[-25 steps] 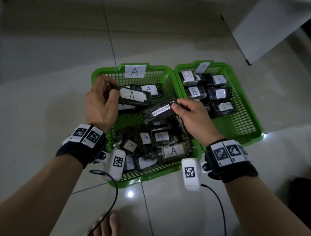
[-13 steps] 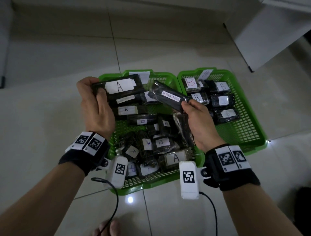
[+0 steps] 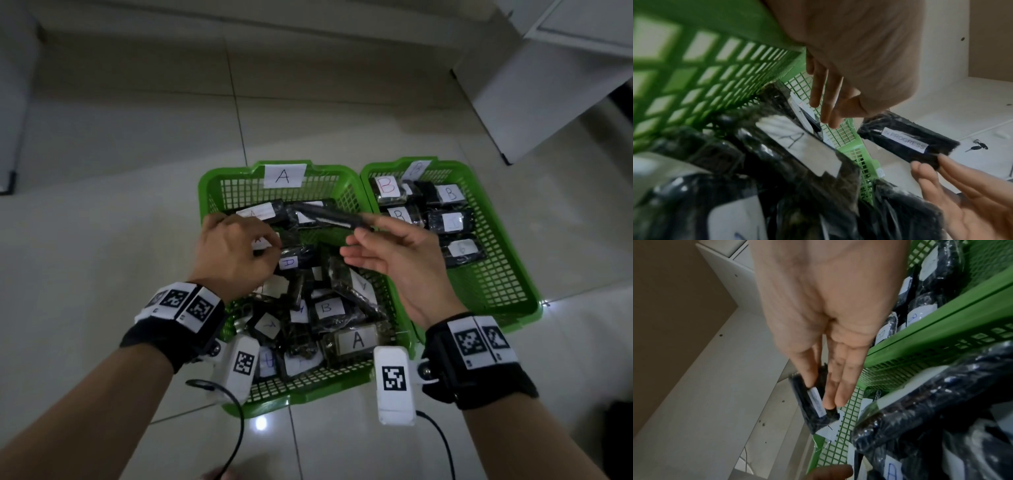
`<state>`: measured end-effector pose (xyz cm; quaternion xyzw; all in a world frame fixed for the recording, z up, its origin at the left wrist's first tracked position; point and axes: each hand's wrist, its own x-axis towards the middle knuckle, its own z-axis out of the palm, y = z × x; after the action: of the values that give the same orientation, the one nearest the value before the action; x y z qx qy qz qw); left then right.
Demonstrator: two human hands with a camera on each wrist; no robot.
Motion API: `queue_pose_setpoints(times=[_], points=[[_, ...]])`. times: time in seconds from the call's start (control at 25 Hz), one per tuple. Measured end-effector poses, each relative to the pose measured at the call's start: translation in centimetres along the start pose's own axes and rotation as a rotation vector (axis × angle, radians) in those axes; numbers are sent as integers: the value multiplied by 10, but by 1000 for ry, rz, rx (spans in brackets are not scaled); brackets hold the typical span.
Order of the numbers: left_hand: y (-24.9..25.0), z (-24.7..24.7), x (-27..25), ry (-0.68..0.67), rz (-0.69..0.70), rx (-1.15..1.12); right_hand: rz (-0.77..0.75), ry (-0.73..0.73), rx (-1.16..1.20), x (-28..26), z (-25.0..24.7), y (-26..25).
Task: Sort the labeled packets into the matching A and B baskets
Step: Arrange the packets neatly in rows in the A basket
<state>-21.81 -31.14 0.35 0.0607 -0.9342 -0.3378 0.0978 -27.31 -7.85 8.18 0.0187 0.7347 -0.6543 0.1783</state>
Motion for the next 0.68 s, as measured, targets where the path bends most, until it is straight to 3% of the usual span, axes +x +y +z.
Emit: queue_pose_setpoints(times=[0.16, 0.4, 0.56, 0.68], points=[[3, -7, -2, 44, -31, -274, 43, -104, -71, 5, 7, -5], [3, -9, -3, 66, 2, -234, 15, -113, -326, 17, 22, -16], [7, -18, 4, -35, -176, -419, 79, -164, -198, 24, 36, -15], [16, -32, 25, -121, -96, -296, -119, -142, -487, 33, 35, -20]])
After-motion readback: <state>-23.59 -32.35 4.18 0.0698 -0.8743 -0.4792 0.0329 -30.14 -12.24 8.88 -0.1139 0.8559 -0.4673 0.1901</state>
